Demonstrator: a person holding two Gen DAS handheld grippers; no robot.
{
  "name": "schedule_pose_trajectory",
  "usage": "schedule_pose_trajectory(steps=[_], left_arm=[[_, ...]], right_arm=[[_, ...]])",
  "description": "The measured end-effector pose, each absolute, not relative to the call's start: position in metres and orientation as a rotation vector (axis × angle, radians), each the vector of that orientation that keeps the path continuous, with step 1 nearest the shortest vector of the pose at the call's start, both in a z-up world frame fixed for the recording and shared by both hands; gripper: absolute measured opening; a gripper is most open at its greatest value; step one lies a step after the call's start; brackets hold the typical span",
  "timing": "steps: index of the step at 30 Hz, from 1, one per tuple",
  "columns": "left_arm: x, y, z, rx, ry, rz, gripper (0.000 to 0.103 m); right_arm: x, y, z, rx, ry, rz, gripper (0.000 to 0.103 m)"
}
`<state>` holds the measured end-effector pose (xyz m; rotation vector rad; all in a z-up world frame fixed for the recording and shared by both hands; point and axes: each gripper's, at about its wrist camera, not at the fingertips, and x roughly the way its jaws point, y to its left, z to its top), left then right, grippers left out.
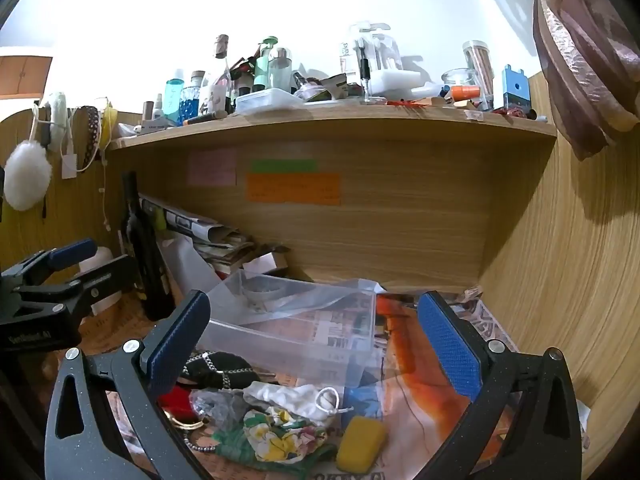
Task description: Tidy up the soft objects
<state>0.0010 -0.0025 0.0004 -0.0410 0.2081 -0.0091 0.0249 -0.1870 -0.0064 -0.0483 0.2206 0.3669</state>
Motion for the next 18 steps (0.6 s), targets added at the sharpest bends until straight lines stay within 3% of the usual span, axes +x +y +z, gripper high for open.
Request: schedule_pose_trajectory(steps=[18], left_arm=[[0.0012, -0.0037, 0.0019, -0.037, 0.208, -0.011, 0.103]], right_arm=[[0.025, -0.1891, -0.006, -0.033, 0.219, 0.37, 0.103]])
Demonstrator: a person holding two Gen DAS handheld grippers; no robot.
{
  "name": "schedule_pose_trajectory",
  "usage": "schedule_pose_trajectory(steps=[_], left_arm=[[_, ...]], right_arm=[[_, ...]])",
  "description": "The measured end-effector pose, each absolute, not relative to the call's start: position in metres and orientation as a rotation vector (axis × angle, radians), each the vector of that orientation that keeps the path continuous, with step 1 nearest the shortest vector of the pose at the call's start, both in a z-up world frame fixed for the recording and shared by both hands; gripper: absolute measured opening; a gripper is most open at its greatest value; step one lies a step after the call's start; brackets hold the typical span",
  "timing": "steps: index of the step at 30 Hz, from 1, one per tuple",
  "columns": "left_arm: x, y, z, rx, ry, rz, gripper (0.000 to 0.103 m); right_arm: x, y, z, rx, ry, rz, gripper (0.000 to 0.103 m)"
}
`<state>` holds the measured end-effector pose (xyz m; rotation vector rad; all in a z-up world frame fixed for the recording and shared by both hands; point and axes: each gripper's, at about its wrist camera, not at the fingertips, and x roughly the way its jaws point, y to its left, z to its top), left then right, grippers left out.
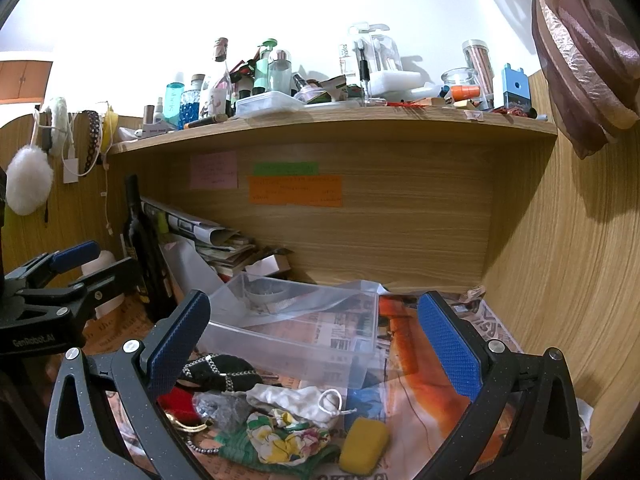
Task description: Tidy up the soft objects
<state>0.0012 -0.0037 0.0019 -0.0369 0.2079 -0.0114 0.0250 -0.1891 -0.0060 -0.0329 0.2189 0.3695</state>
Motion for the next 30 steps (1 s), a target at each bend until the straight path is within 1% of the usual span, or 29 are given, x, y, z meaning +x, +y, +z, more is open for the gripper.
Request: schedule_pose_trajectory(steps=[30], left_arm=[[0.0009, -0.0032, 0.0013, -0.036, 0.205, -0.013, 0.103]], right_arm=[[0.0231, -0.1889, -0.0042, -0.026, 0.214, 0.372, 0.103]])
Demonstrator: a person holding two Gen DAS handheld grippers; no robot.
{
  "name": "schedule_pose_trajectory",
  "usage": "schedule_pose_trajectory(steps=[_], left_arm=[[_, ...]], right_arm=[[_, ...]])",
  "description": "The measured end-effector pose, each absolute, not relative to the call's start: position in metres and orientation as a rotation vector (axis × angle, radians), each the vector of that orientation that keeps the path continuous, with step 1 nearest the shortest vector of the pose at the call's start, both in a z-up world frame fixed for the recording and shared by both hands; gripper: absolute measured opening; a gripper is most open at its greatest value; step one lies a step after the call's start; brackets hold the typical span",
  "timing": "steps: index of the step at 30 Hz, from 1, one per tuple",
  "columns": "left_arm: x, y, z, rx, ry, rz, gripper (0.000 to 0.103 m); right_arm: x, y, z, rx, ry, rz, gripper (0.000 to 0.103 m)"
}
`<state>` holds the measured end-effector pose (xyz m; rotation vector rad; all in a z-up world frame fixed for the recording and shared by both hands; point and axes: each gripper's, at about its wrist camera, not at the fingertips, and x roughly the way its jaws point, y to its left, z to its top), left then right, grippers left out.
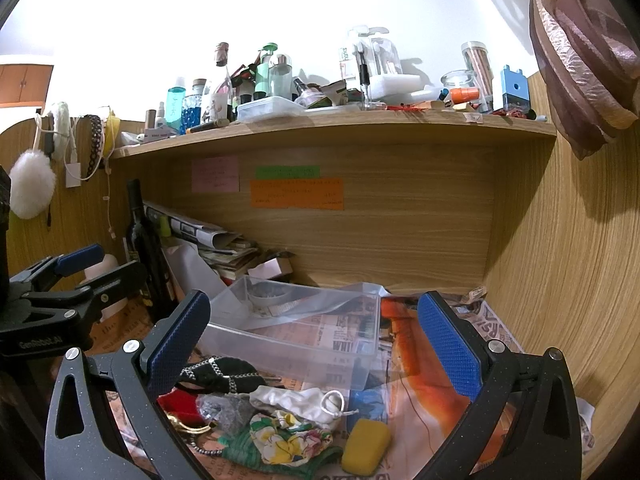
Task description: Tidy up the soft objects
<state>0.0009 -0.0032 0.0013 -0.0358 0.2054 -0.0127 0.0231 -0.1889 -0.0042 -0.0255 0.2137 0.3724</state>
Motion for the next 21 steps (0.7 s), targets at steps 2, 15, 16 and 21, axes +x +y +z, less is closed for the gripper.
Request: schedule_pose_trajectory(steps=[2, 15, 16, 21], left_arm=[[0.0008, -0.0033, 0.0013, -0.036, 0.205, -0.013, 0.103], [0.0008, -0.0038, 0.0012, -0.036, 0.205, -0.012, 0.103], [0.0008, -0.0037, 0.0011, -0.036, 0.205, -0.012, 0.103], [0.0008, -0.0045, 0.0015, -0.034, 0.205, -0.012, 0.103]], right_arm=[[0.0225, -0.1883, -0.0035, -0.026, 0.213, 0.371, 0.103], [0.0216, -0.1871, -0.0017, -0.023, 0.211, 0.371, 0.103], [0.0219, -0.188, -0.0021, -0.022, 0.211, 0.371, 0.103], [0.0225, -0.187, -0.0012, -0.021, 0.213, 0.369, 0.103]])
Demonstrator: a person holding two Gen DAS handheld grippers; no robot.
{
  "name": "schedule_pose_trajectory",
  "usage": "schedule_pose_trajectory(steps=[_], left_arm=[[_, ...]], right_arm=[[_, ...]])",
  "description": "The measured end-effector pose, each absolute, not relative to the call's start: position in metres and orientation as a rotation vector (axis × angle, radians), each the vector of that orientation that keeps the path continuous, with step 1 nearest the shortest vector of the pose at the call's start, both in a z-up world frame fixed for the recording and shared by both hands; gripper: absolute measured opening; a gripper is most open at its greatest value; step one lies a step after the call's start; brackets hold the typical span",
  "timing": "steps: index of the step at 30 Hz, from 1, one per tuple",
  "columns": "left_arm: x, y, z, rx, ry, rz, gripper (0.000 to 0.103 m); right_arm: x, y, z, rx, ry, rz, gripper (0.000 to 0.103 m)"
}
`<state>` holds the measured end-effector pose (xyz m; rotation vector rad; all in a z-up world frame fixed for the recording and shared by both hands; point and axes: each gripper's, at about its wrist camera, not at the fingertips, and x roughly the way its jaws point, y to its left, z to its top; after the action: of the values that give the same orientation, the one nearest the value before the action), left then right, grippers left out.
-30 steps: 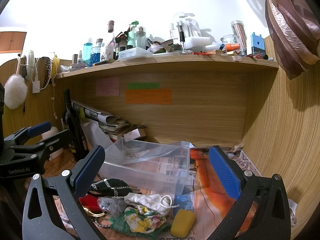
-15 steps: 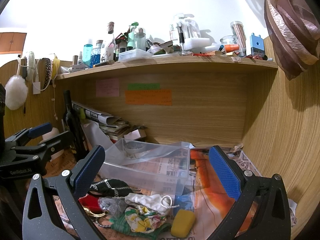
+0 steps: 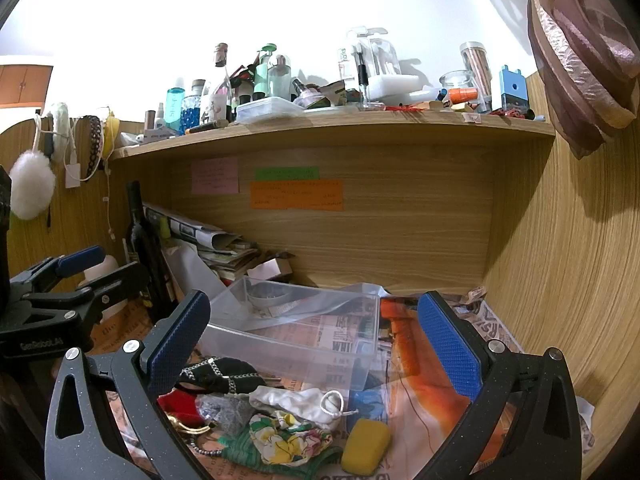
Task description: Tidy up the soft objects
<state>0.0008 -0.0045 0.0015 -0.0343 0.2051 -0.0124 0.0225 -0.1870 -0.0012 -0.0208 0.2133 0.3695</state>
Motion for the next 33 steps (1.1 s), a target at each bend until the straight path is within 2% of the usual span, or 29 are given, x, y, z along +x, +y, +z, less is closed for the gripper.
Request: schedule_pose_trajectory(steps=[15, 16, 19, 24, 33], left_arm=[[0.015, -0.008, -0.017, -0.043, 0.287, -0.062, 0.103], [0.017, -0.008, -0.021, -0.042, 0.298, -0.063, 0.102], [0.024, -0.006, -0.032, -0.04, 0.35, -0.07, 0.09], [0.037, 0.003, -0.056, -0.07, 0.45, -0.078, 0.085], [0.054, 0.016, -0.093, -0.078, 0.584, -0.059, 0.084]], right_arm=[[0.034, -0.19, -0.021, -0.028, 0.256, 0.354, 0.103], [0.035, -0.191, -0.023, -0.028, 0.266, 0.353, 0.103], [0.041, -0.194, -0.033, -0.025, 0.3, 0.348, 0.102], [0.046, -0.199, -0.047, -0.037, 0.359, 0.329, 0.096], [0.059, -0.22, -0.076, -0.029, 0.487, 0.287, 0.084]])
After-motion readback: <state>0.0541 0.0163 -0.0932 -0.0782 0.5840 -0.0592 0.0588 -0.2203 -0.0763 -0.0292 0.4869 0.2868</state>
